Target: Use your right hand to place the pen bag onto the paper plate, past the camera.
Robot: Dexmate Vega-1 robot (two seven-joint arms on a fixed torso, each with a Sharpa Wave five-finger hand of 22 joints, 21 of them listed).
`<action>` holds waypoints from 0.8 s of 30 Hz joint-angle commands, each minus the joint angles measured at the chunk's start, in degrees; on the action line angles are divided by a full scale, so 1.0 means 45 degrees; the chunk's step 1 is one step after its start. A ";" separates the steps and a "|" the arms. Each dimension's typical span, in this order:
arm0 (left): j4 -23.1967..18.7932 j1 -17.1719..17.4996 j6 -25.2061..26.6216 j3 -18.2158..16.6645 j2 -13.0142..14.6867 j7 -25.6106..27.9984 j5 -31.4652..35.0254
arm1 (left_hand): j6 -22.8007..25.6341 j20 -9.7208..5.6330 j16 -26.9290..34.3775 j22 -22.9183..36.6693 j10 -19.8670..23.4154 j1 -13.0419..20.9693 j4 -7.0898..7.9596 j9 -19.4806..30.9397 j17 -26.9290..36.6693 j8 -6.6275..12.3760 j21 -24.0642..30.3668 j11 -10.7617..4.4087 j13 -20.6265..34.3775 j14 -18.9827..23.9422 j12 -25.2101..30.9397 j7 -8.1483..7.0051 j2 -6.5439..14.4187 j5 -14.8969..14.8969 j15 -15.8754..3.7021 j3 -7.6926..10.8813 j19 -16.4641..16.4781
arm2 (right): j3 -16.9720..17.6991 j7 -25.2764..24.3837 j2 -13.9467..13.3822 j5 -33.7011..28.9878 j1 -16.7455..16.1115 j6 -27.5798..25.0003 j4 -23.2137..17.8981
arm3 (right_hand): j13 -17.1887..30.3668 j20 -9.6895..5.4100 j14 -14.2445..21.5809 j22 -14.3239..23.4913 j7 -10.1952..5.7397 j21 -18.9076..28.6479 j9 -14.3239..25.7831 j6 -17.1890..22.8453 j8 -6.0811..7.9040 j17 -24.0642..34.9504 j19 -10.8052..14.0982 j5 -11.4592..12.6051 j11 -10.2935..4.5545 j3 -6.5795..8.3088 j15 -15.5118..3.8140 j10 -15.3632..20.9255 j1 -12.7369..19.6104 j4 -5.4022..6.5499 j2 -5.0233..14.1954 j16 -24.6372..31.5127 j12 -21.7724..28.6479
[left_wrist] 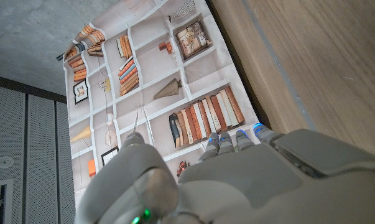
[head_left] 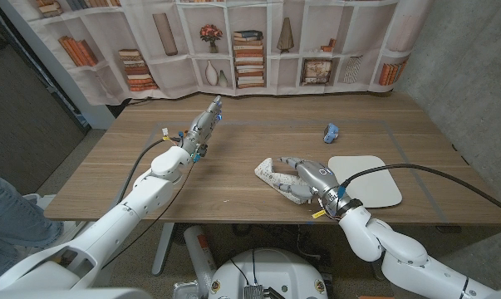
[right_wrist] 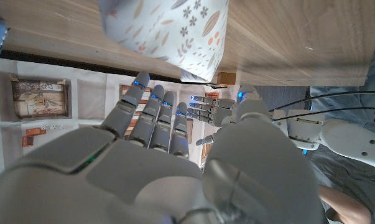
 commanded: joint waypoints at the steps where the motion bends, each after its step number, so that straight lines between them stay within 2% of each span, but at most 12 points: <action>1: 0.0003 -0.0096 0.0102 0.0106 -0.0054 0.0020 0.0088 | 0.0034 0.0090 0.0037 0.0046 -0.0078 0.0198 0.0036 0.0036 0.0051 0.0006 0.0028 -0.0059 0.0059 -0.0299 -0.0031 -0.0068 -0.0006 -0.0048 0.0064 -0.0084 -0.0677 | -0.0386 -0.0137 -0.0018 -0.0457 0.0114 -0.0545 0.0132 | 0.0028 0.0016 0.0204 0.0055 -0.0064 0.0052 0.0070 0.0085 -0.0002 0.0047 0.0083 -0.0046 -0.0089 0.0056 0.0059 0.0136 0.0144 0.0019 0.0031 0.0112 0.0034; 15: -0.0245 0.0022 0.0297 0.0084 0.0057 0.0218 0.0141 | 0.0040 0.0097 0.0043 0.0046 -0.0087 0.0223 0.0036 0.0036 0.0052 0.0005 0.0027 -0.0072 0.0059 -0.0282 -0.0034 -0.0078 0.0016 -0.0064 0.0067 -0.0116 -0.0681 | -0.0669 0.0034 -0.0050 -0.0405 0.0452 -0.0464 0.0445 | 0.0034 -0.0006 0.0367 0.0060 -0.0145 0.0029 0.0075 0.0158 0.0008 0.0052 0.0184 -0.0075 -0.0202 0.0068 0.0114 0.0239 0.0204 0.0039 0.0048 0.0088 0.0045; 18: -0.0259 0.0032 0.0321 0.0088 0.0064 0.0250 0.0156 | 0.0033 0.0109 0.0040 0.0046 -0.0085 0.0227 0.0036 0.0037 0.0053 0.0002 0.0027 -0.0091 0.0059 -0.0289 -0.0033 -0.0079 0.0020 -0.0067 0.0055 -0.0122 -0.0680 | -0.0736 0.0026 -0.0036 -0.0429 0.0524 -0.0448 0.0537 | 0.0037 -0.0005 0.0519 0.0063 -0.0145 0.0006 0.0076 0.0161 0.0000 0.0052 0.0193 -0.0089 -0.0229 0.0071 0.0289 0.0241 0.0225 0.0048 0.0051 0.0108 0.0034; 24: -0.0239 0.0012 0.0355 0.0095 0.0060 0.0244 0.0148 | 0.0027 0.0111 0.0041 0.0046 -0.0084 0.0240 0.0035 0.0037 0.0053 -0.0001 0.0030 -0.0105 0.0059 -0.0286 -0.0033 -0.0061 0.0030 -0.0073 0.0065 -0.0137 -0.0673 | -0.0913 0.0094 0.0015 -0.0624 0.0667 -0.0586 0.0675 | 0.0040 -0.0026 0.0623 0.0064 -0.0167 -0.0005 0.0078 0.0194 0.0006 0.0050 0.0230 -0.0103 -0.0298 0.0073 0.0378 0.0270 0.0249 0.0053 0.0051 0.0108 0.0036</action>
